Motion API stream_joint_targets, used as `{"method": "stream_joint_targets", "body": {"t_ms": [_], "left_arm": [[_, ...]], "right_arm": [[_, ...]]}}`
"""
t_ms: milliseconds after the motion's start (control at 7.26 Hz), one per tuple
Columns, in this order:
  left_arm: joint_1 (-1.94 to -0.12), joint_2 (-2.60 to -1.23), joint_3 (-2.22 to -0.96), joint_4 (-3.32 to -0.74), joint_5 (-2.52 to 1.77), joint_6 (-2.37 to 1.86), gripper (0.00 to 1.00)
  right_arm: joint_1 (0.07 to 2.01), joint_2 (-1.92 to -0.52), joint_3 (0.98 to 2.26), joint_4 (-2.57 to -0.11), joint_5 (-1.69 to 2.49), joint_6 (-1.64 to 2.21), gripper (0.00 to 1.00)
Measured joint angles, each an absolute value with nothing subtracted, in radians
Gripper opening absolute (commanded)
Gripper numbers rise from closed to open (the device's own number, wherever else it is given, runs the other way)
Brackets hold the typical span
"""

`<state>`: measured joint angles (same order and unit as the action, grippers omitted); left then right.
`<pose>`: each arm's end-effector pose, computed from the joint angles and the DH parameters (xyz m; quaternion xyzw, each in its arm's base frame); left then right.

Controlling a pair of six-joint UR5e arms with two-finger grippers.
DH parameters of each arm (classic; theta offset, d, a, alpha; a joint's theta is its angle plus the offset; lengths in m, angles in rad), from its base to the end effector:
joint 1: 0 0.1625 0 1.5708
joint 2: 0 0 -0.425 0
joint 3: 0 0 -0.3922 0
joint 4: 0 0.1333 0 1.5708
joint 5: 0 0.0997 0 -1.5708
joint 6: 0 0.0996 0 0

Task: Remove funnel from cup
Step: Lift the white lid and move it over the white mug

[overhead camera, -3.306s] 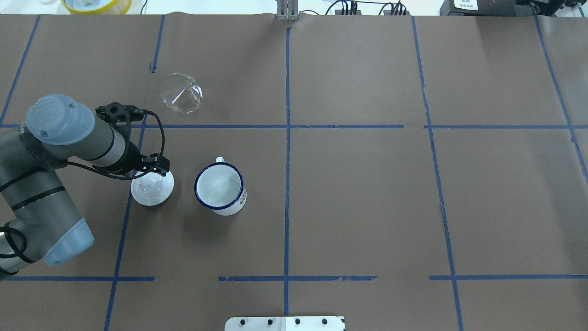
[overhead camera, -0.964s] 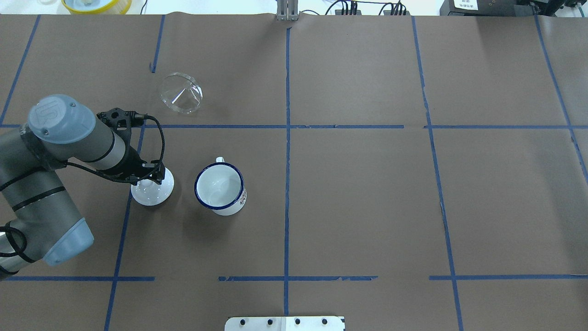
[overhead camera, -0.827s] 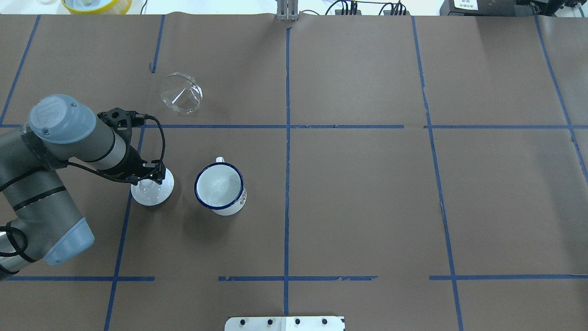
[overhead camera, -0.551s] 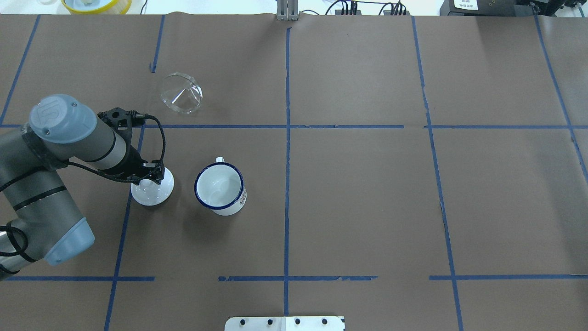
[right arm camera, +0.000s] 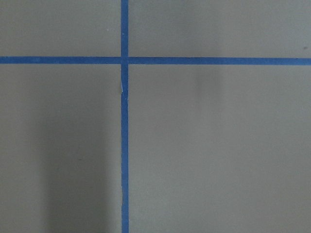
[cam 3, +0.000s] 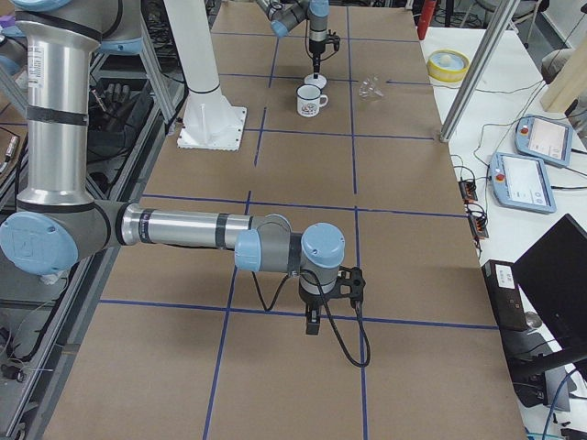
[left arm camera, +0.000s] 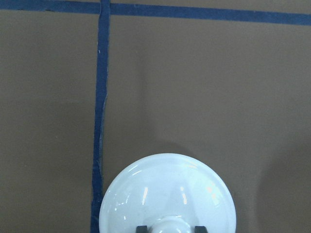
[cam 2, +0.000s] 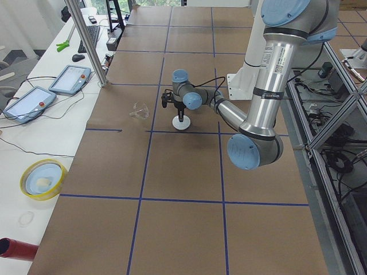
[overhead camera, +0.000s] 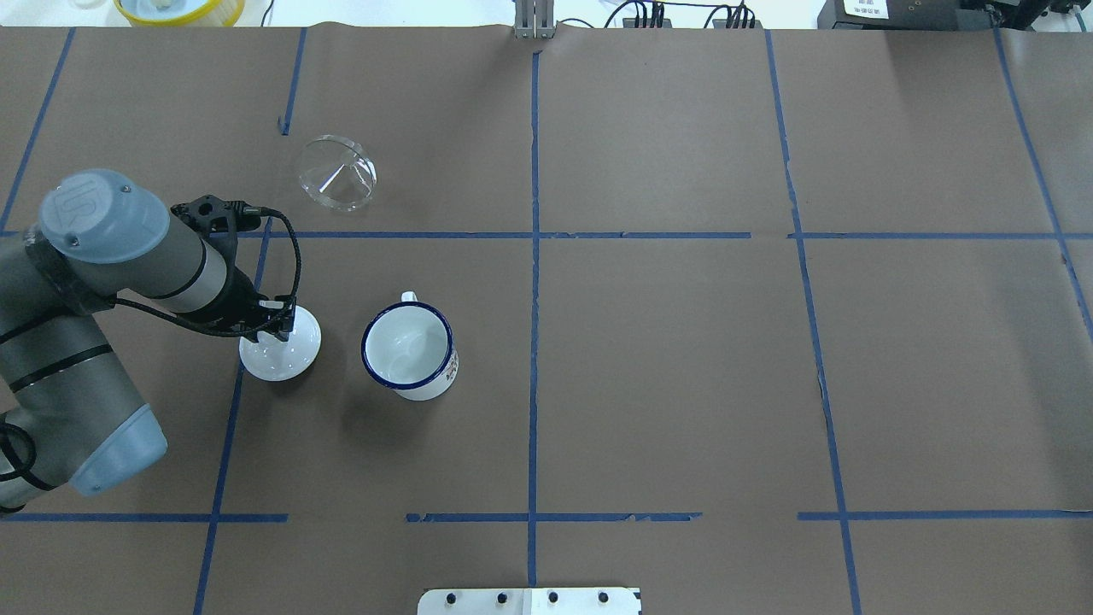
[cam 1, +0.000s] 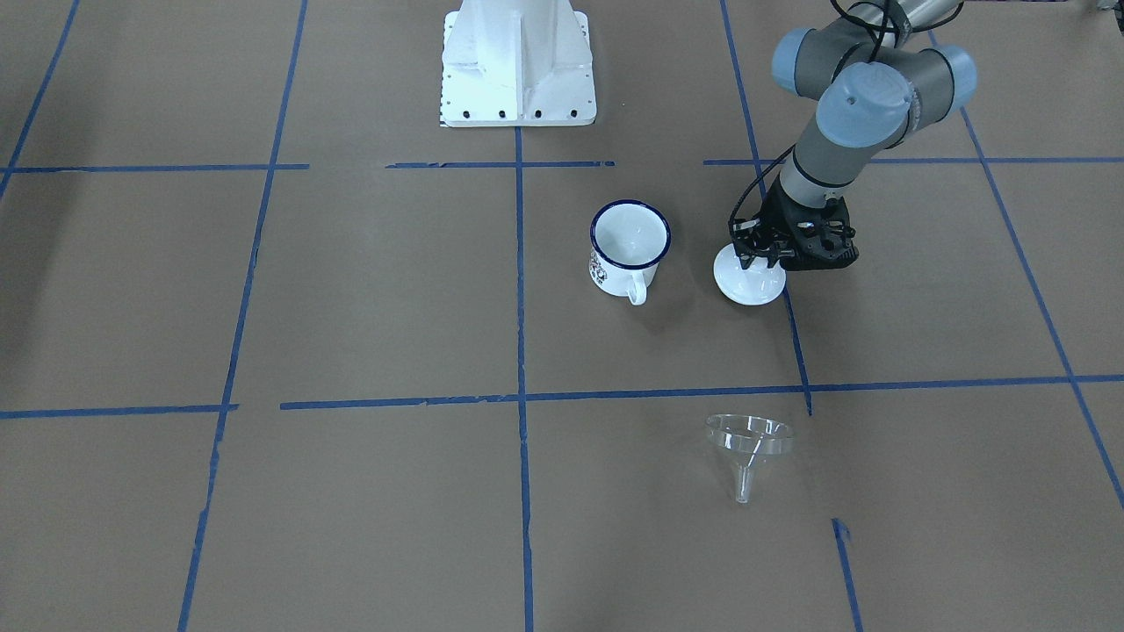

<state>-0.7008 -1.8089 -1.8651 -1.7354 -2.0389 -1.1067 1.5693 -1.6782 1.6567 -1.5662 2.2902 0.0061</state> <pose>0.3800 -0.4362 0.3806 0.0007 0.3973 -0.0293 0.9172 0.0670 -0.4451 0.6701 -0.0093 -0.3519 0.0051 0.9360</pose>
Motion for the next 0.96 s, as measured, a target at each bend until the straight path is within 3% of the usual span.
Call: {"method": "stream_joint_targets", "body": {"t_ms": [276, 551, 964], "left_arm": [[-0.768, -1.826, -1.992, -1.566, -2.04, -1.101, 0.0], [-0.822, -1.943, -2.098, -1.315, -2.059, -1.123, 0.0], [-0.725, -2.122, -2.052, -1.199, -2.077, -1.331, 0.0]], "right_arm": [[1.569, -1.678, 1.657, -1.566, 2.29, 0.006, 1.0], [1.569, -1.678, 1.656, -1.566, 2.29, 0.006, 1.0], [1.569, -1.678, 1.656, -1.566, 2.29, 0.006, 1.0]]}}
